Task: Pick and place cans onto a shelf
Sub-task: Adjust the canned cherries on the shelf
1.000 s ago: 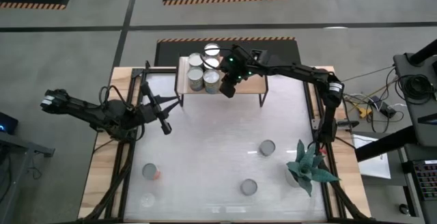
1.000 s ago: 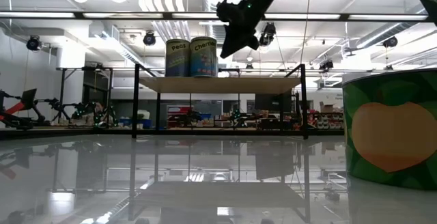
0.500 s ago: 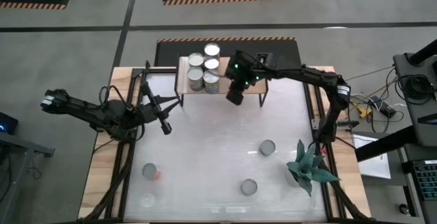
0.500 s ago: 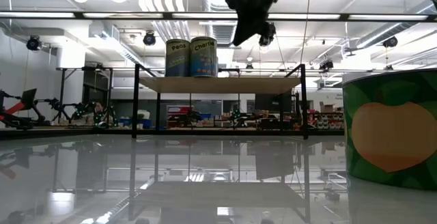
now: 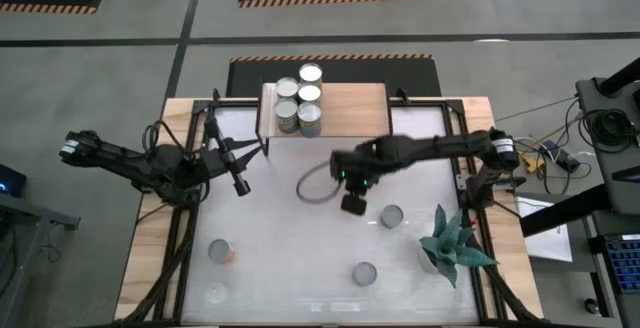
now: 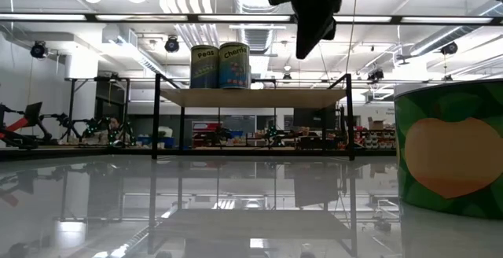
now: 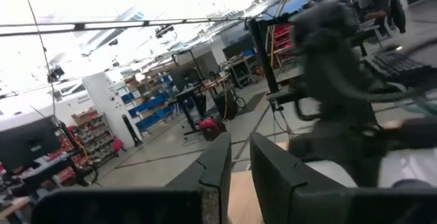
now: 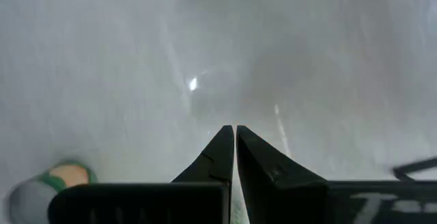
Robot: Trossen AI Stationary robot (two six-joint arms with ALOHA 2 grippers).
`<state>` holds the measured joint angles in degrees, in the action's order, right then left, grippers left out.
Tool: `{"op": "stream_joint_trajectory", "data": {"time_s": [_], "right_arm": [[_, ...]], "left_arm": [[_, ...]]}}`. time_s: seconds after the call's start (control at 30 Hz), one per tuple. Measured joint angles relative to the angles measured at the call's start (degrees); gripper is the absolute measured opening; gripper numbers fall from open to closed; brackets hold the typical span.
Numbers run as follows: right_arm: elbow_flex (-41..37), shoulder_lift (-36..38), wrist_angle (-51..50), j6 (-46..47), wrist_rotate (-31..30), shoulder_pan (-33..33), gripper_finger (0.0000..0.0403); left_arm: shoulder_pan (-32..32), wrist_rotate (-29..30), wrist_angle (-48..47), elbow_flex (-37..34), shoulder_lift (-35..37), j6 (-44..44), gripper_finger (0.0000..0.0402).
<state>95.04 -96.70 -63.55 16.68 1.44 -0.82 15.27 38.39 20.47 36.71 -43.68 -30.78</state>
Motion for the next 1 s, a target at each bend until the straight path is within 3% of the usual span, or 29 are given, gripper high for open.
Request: {"op": "stream_joint_trajectory", "data": {"time_s": [0.27, 0.43, 0.53, 0.8, 1.0], "right_arm": [[-4.6, 0.2, 6.7, -1.5, -5.1, -6.0, 0.0009], [-5.7, 2.2, 7.3, -4.6, -6.7, -6.5, 0.0009], [-7.2, 4.4, 7.7, -6.2, -8.2, -6.4, 0.0009], [-15.4, 14.0, 14.7, -8.4, -10.5, -6.4, 0.0009], [-22.8, 21.8, 20.7, -7.3, -10.6, -6.4, 0.0009]], "left_arm": [[0.0, -2.0, -5.7, 0.0, -4.3, 4.8, 0.0036], [-1.2, -2.4, -16.4, 5.2, -13.0, 7.3, 0.0036], [-3.9, -6.3, -21.8, 8.7, -19.7, 10.1, 0.0036], [-15.0, -7.7, -18.1, 13.2, -35.9, 12.1, 0.0036], [-20.2, -7.5, -16.4, 14.3, -39.1, 14.0, 0.0036]]}}
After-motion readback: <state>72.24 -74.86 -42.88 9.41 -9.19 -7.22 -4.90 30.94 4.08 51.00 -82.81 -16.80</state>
